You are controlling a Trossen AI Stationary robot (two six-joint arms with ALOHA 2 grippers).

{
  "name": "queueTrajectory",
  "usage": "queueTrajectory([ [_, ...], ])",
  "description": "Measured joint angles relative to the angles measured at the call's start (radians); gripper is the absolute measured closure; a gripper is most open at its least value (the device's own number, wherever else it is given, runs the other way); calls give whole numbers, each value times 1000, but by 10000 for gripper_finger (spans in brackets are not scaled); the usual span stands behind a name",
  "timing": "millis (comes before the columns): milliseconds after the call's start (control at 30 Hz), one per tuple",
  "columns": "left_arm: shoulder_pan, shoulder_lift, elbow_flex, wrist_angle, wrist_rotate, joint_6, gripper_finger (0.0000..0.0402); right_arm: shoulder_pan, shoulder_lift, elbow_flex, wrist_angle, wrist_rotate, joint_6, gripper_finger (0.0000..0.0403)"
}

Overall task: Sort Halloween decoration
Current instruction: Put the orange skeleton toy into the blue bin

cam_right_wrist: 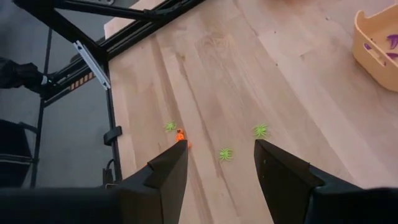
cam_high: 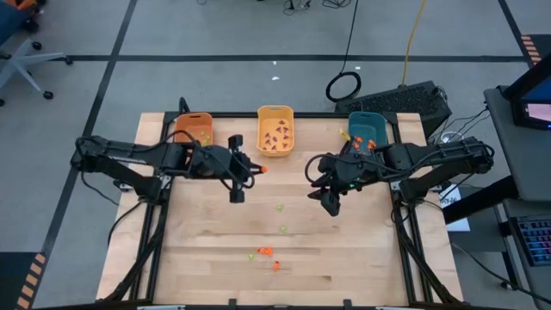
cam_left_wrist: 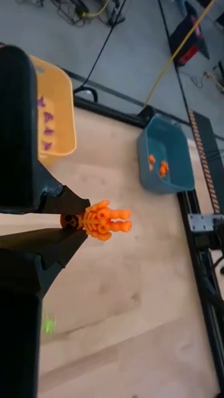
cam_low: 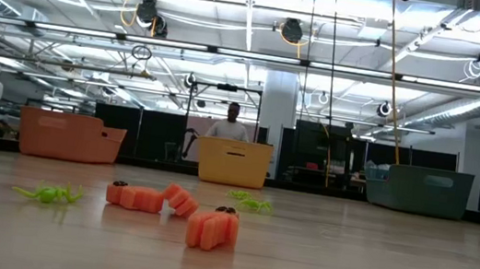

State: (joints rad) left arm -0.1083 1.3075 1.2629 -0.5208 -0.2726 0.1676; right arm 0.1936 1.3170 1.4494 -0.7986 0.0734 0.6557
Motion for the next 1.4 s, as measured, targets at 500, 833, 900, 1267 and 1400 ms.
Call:
queueTrajectory([
  [500, 23, 0, 0, 20, -20, -190, 386, -12, 0, 0, -2, 6, -53, 232],
  [833, 23, 0, 0, -1, -16, -583, 386, -34, 0, 0, -17, 9, -73, 232],
  [900, 23, 0, 0, -3, 4, -699, 386, -39, 0, 0, -14, 9, -73, 232],
  [1267, 24, 0, 0, -5, 164, -983, 386, -64, 0, 0, 130, 9, -242, 232],
  [1400, 49, 0, 0, 3, 312, -974, 386, -64, 6, 0, 270, 6, -451, 232],
])
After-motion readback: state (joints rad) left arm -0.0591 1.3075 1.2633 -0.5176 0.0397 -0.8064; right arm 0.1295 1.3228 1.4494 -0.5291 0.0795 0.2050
